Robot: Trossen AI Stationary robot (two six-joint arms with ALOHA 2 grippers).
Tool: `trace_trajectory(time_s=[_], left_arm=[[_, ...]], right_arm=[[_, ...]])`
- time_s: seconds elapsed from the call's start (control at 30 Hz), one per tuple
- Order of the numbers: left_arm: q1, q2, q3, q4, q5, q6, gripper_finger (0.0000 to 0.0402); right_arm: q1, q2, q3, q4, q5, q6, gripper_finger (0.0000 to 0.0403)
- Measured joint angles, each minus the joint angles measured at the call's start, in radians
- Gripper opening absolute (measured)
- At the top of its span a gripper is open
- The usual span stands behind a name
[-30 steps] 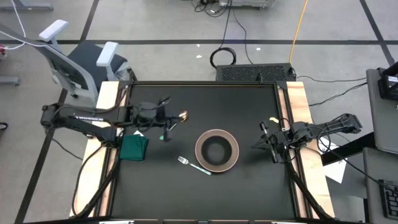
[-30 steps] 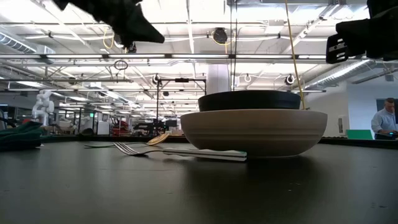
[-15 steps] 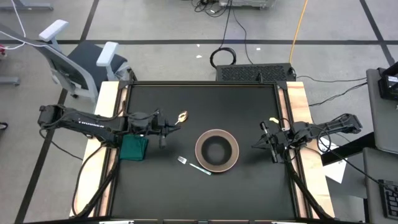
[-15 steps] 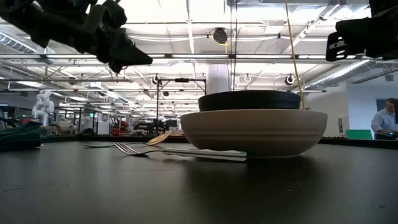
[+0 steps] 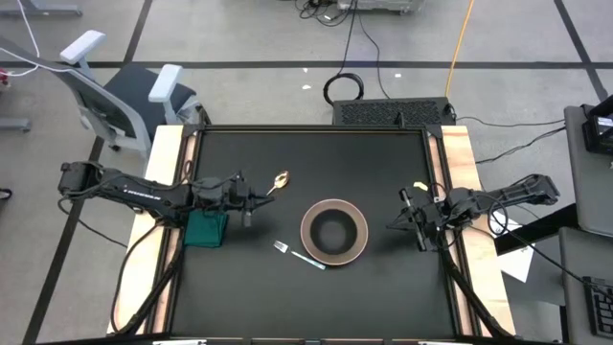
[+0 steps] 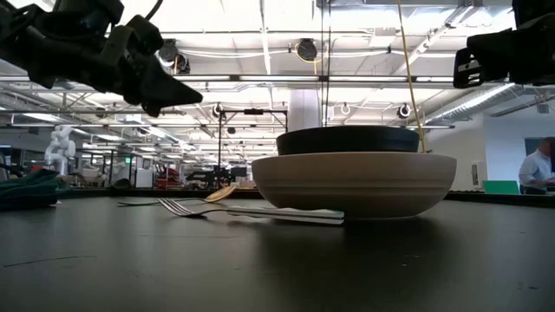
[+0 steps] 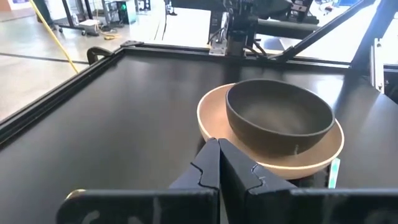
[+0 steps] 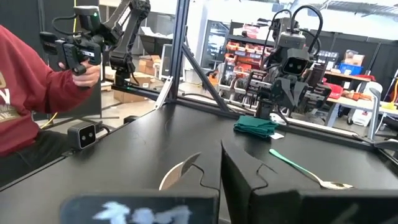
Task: Set table place
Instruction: Put the fork to the right of the plate
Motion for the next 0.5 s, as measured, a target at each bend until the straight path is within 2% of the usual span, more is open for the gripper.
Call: trace_trajectory(time_s=[0.23, 0.5], left_arm=[[0.005, 0.002, -0.021, 0.000, 0.000, 0.018, 0.0002], [0.063, 0.003, -0.054, 0.013, 0.000, -0.002, 0.0002]], right_arm=[[0.000, 0.000, 0.000, 0.001, 0.000, 0.000, 0.0000], [0.000, 0.000, 0.000, 0.001, 0.000, 0.025, 0.0000]])
